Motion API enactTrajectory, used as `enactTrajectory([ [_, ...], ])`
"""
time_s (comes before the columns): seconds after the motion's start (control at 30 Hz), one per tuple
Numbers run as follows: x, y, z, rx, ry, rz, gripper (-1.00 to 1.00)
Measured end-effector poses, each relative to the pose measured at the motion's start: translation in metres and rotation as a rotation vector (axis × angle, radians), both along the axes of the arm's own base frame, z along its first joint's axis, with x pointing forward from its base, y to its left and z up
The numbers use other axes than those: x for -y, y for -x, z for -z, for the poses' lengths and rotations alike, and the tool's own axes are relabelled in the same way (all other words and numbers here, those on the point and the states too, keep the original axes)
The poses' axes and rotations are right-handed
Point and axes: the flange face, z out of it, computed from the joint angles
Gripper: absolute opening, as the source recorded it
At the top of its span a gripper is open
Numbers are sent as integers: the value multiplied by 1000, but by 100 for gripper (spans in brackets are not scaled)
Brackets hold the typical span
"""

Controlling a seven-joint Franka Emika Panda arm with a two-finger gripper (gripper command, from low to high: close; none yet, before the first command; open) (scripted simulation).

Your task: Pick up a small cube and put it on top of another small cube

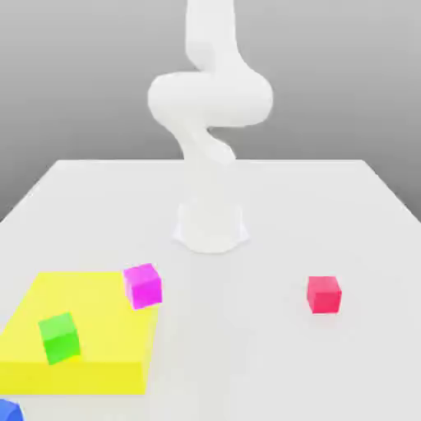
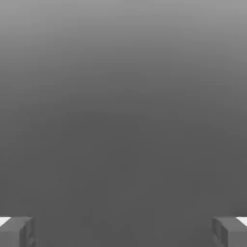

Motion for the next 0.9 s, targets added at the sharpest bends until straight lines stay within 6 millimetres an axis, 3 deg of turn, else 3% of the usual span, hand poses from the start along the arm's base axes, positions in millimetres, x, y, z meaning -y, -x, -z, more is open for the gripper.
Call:
enactTrajectory([
  [0.23, 51, -80, 78, -161, -13, 53, 0],
  [0.47, 110, -135, 174, -316, -33, 108, 0],
  [0.7, 178, -160, 285, -471, -60, 176, 0],
  [0.9, 225, -162, 389, -603, -83, 214, 0],
])
